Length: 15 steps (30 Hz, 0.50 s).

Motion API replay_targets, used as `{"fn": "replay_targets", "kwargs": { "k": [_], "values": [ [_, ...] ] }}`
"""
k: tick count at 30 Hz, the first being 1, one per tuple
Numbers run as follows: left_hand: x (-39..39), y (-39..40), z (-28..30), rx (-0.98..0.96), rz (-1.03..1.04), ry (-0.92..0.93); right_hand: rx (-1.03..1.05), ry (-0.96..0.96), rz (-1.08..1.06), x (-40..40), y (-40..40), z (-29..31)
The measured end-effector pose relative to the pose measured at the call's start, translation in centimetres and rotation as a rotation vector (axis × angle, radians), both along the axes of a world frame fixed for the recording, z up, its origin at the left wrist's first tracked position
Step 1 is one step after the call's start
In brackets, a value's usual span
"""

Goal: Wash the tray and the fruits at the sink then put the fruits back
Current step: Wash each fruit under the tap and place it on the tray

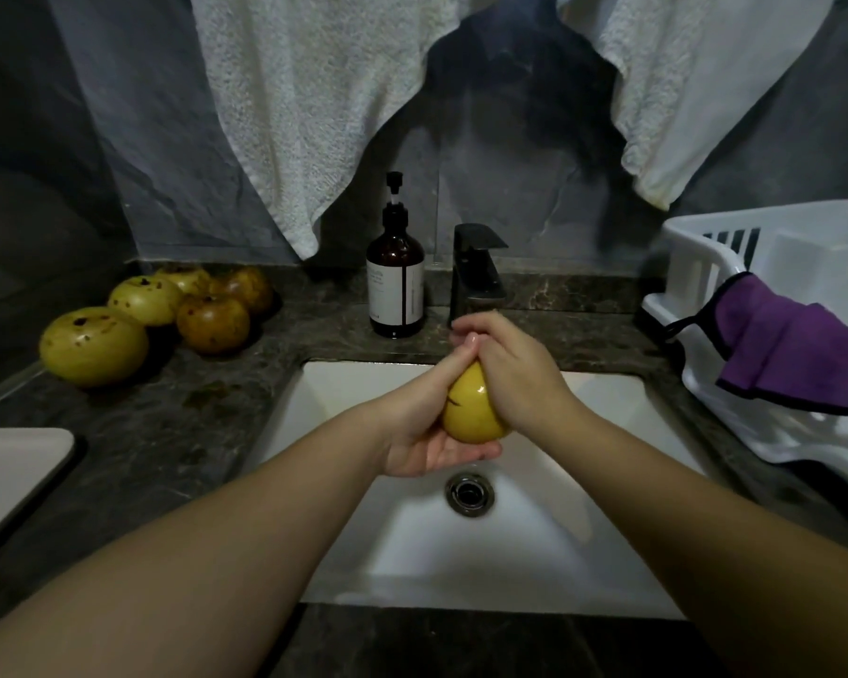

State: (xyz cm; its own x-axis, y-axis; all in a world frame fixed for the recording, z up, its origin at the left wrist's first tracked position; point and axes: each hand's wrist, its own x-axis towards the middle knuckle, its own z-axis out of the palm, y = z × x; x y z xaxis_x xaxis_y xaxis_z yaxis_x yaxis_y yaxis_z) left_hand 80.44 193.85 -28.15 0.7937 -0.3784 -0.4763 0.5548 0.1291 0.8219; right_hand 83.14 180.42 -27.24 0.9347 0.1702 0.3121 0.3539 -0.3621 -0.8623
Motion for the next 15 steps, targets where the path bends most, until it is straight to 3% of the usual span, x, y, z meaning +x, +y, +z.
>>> {"fn": "replay_targets", "kwargs": {
  "k": [4, 8, 12, 15],
  "values": [
    [0.0, -0.8, 0.2, -0.071, 0.193, -0.082, 0.126, 0.188, -0.052, 0.1, -0.1, -0.2],
    [-0.7, -1.1, 0.0, -0.158, 0.178, 0.04, -0.07, 0.004, -0.083, -0.5, 0.9, -1.0],
    [-0.1, -1.4, 0.2, -0.1, 0.272, -0.051, 0.211, 0.281, -0.093, -0.1, 0.8, 0.4],
    [0.0, -1.3, 0.4, -0.146, 0.287, -0.022, 0.133, 0.217, -0.125, -0.3, 1.1, -0.1]
  ]
}}
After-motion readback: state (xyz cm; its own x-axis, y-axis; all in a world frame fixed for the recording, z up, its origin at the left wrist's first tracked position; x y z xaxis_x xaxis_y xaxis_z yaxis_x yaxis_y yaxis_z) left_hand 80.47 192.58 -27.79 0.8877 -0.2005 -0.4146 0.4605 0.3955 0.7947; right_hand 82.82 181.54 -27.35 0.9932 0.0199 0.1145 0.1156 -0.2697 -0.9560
